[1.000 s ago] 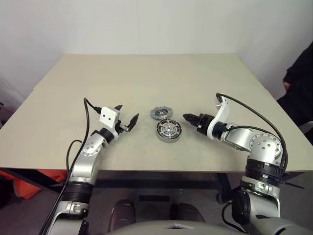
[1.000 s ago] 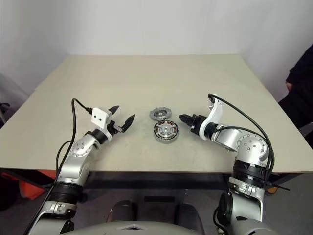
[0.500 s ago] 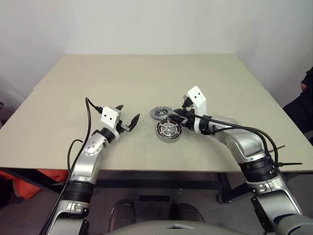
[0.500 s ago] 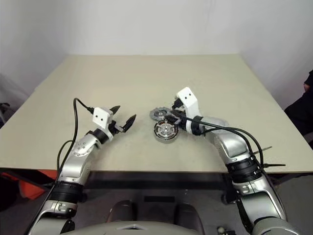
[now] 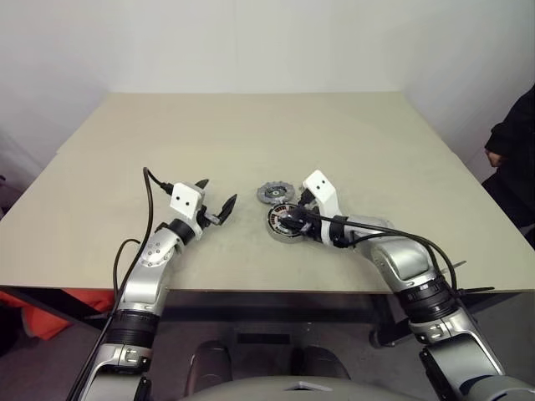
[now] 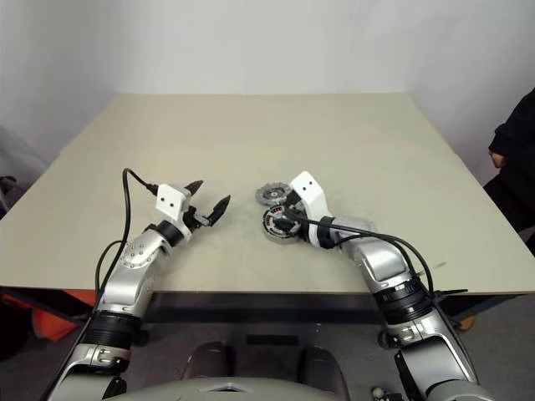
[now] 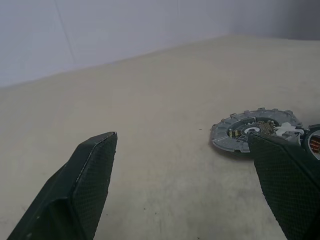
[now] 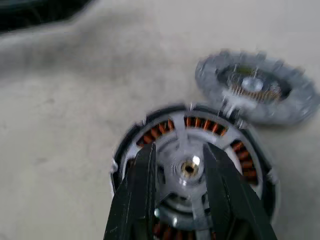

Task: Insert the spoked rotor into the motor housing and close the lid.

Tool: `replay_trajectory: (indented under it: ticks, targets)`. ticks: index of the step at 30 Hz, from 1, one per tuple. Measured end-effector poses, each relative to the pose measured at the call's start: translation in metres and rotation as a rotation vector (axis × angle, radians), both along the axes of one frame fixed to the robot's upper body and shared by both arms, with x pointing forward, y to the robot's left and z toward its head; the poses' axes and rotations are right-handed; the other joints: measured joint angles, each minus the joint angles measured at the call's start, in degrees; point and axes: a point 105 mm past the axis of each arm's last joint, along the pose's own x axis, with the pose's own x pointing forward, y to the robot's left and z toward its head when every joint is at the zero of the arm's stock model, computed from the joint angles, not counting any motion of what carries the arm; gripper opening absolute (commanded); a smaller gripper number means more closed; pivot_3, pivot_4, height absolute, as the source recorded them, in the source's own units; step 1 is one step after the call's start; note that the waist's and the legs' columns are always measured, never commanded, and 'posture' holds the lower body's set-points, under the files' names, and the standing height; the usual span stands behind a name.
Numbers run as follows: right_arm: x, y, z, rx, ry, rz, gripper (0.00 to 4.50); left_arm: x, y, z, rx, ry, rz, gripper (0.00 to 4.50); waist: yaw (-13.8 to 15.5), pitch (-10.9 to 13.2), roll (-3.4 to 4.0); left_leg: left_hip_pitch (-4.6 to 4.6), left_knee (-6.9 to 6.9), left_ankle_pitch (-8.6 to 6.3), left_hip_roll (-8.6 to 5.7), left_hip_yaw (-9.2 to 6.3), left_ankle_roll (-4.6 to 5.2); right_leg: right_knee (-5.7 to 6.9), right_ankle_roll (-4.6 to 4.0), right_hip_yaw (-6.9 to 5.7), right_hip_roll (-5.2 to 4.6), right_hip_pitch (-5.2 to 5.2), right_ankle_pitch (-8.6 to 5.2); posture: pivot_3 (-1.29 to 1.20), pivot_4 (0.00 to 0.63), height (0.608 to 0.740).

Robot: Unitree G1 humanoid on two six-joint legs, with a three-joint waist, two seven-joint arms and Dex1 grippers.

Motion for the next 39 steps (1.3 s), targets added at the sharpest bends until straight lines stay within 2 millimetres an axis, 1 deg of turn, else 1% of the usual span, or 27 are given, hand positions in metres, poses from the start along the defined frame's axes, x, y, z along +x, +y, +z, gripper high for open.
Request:
replay_trajectory:
  ticks: [3,7,11,12,15,16,18,21,23,24,26,29,31,33,39]
  targets:
    - [0.002,-0.001,-0.002,-0.013,-0.017,-0.004,1.63,0.0,0.0,0.001,0.0,-0.003,0.0,4.36,-0.05,-0.04,-0.06,0.16,0.01,0.0,0.0,0.0,0.0,-0.01,0.01,0.0,0.0,0.15,0.0,0.0,0.0,0.74]
    - [0.002,-0.002,-0.002,-0.018,-0.02,-0.001,1.63,0.0,0.0,0.001,0.0,-0.003,0.002,4.36,-0.05,-0.04,-0.06,0.15,0.03,0.0,0.0,0.0,0.0,-0.01,0.01,0.0,0.0,0.16,0.0,0.0,0.0,0.74]
    - [0.002,-0.004,0.003,-0.008,-0.037,0.022,1.63,0.0,0.0,0.001,0.0,-0.004,0.003,4.36,-0.04,-0.03,-0.06,0.12,0.04,0.0,0.01,-0.01,0.0,-0.01,0.01,0.0,0.0,0.14,0.0,0.0,0.0,0.74]
    - [0.003,-0.003,0.009,0.006,-0.061,0.037,1.63,0.0,0.0,0.001,0.0,-0.004,0.002,4.36,-0.02,-0.03,-0.06,0.11,0.04,0.0,0.01,-0.01,0.0,0.0,0.01,0.0,0.0,0.13,0.0,0.0,0.0,0.74]
    - [0.007,-0.001,0.038,0.031,-0.185,0.107,1.63,0.0,0.0,0.001,0.0,-0.005,0.002,4.36,-0.04,-0.03,-0.06,0.08,0.03,0.0,0.01,0.0,0.01,0.0,0.0,0.0,0.0,0.11,0.0,0.0,0.0,0.74]
    - [0.009,-0.001,0.051,0.026,-0.24,0.136,1.63,0.001,0.0,0.002,-0.001,-0.006,0.001,4.36,-0.03,-0.03,-0.06,0.09,0.04,-0.01,0.02,-0.01,0.01,0.0,0.0,0.0,0.0,0.12,0.0,0.0,0.0,0.74]
    - [0.008,-0.005,0.067,-0.032,-0.331,0.233,1.63,0.001,-0.001,0.003,-0.002,-0.009,-0.001,4.36,0.02,-0.03,-0.06,0.07,0.04,-0.03,0.01,0.0,0.05,0.01,0.0,-0.01,-0.01,0.12,0.0,0.0,0.0,0.74]
    - [0.006,-0.016,0.076,-0.174,-0.407,0.387,1.63,0.002,-0.001,0.002,-0.002,-0.006,0.0,4.36,0.13,-0.03,-0.07,0.06,0.06,-0.06,0.01,0.0,0.11,0.0,-0.01,-0.01,-0.01,0.14,0.01,0.0,0.0,0.74]
    - [0.006,-0.024,0.074,-0.286,-0.43,0.501,1.63,0.003,-0.002,0.001,-0.003,-0.003,-0.003,4.36,0.07,-0.02,-0.07,0.05,0.11,-0.07,0.02,0.0,0.13,0.02,-0.02,-0.02,-0.01,0.13,0.01,0.0,0.0,0.74]
    - [0.007,-0.028,0.073,-0.33,-0.44,0.542,1.98,0.003,-0.002,0.002,-0.004,-0.005,-0.008,4.36,0.06,-0.01,-0.09,0.05,0.11,-0.07,0.03,0.0,0.13,0.02,-0.02,-0.03,0.0,0.14,0.01,0.0,0.0,0.74]
    - [0.013,-0.034,0.071,-0.456,-0.469,0.641,2.46,0.003,-0.006,0.002,-0.008,0.004,-0.032,4.36,-0.18,-0.01,-0.09,0.05,0.16,-0.08,0.03,0.01,0.14,0.06,-0.04,-0.03,0.0,0.11,0.02,0.0,0.0,0.74]
    - [0.023,-0.038,0.075,-0.587,-0.526,0.735,2.46,0.001,-0.015,0.001,-0.022,0.03,-0.078,4.36,-0.24,0.0,-0.11,0.06,0.21,-0.08,0.05,0.01,0.14,0.1,-0.07,-0.05,0.01,0.1,0.03,0.0,0.0,0.74]
    - [0.027,-0.041,0.073,-0.663,-0.549,0.794,2.46,-0.001,-0.018,0.003,-0.032,0.043,-0.104,4.36,-0.14,0.01,-0.13,0.04,0.24,-0.09,0.06,0.01,0.17,0.12,-0.1,-0.05,0.0,0.1,0.05,0.0,0.0,0.74]
    - [0.03,-0.046,0.063,-0.743,-0.546,0.856,2.46,-0.004,-0.023,0.003,-0.036,0.06,-0.144,4.36,-0.17,0.02,-0.14,-0.02,0.29,-0.14,0.05,0.01,0.25,0.11,-0.42,-0.05,-0.01,0.1,0.24,0.0,0.0,0.74]
    - [0.032,-0.045,0.034,-0.843,-0.523,0.988,2.46,-0.015,-0.03,-0.001,-0.032,0.13,-0.232,4.36,-0.28,0.02,-0.14,-0.08,0.31,-0.17,0.06,0.01,0.3,0.11,-0.5,-0.06,0.0,0.06,0.28,0.0,0.0,0.74]
